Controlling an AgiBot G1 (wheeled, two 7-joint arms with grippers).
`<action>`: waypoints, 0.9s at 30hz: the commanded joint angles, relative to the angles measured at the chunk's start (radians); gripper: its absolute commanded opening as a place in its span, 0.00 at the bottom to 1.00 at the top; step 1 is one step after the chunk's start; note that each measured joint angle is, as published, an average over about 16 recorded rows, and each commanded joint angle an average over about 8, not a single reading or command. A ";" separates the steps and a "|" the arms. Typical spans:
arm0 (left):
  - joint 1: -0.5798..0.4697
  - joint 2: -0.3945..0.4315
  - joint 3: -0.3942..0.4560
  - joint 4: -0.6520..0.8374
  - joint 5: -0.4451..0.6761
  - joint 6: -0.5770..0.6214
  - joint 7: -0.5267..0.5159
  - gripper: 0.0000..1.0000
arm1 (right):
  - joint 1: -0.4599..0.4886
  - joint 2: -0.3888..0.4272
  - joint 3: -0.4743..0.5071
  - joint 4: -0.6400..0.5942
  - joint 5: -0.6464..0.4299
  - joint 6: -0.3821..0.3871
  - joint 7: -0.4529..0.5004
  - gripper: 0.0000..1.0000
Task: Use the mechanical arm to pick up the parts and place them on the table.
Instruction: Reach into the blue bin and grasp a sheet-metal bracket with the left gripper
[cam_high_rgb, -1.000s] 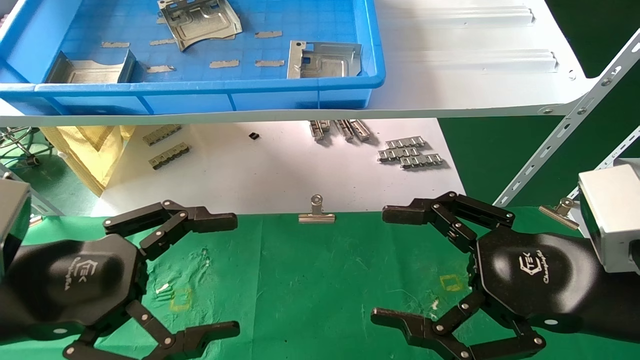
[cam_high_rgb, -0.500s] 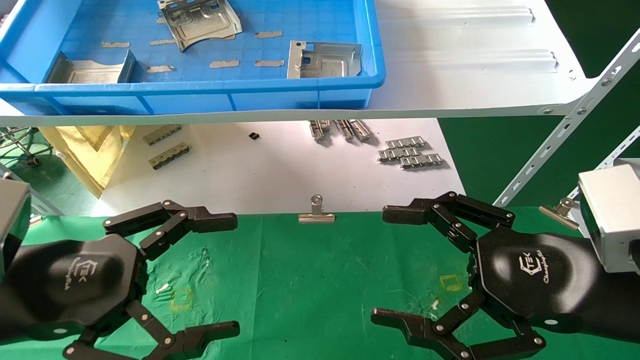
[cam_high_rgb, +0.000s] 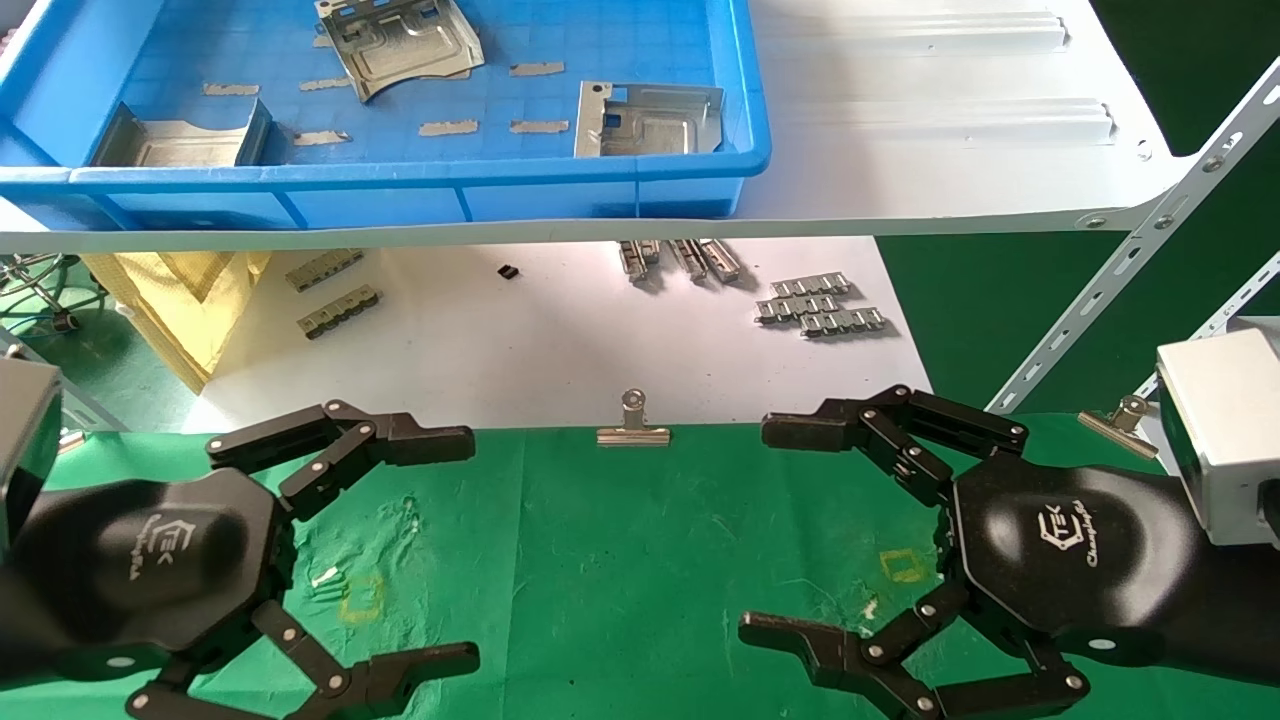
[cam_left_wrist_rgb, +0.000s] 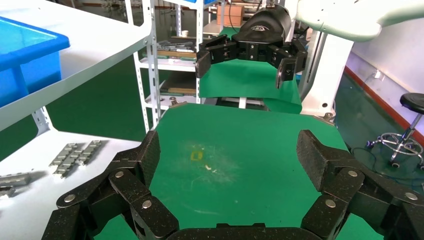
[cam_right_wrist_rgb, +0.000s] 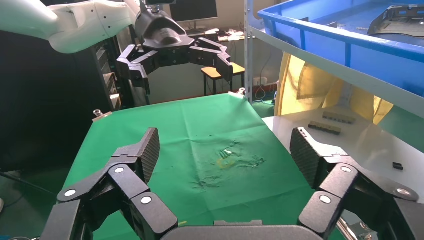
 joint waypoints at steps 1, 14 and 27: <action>0.000 0.000 0.000 0.000 0.000 0.000 0.000 1.00 | 0.000 0.000 0.000 0.000 0.000 0.000 0.000 0.00; 0.000 0.000 0.000 0.000 0.000 0.000 0.000 1.00 | 0.000 0.000 0.000 0.000 0.000 0.000 0.000 0.00; 0.000 0.000 0.000 0.000 0.000 0.000 0.000 1.00 | 0.000 0.000 0.000 0.000 0.000 0.000 0.000 0.00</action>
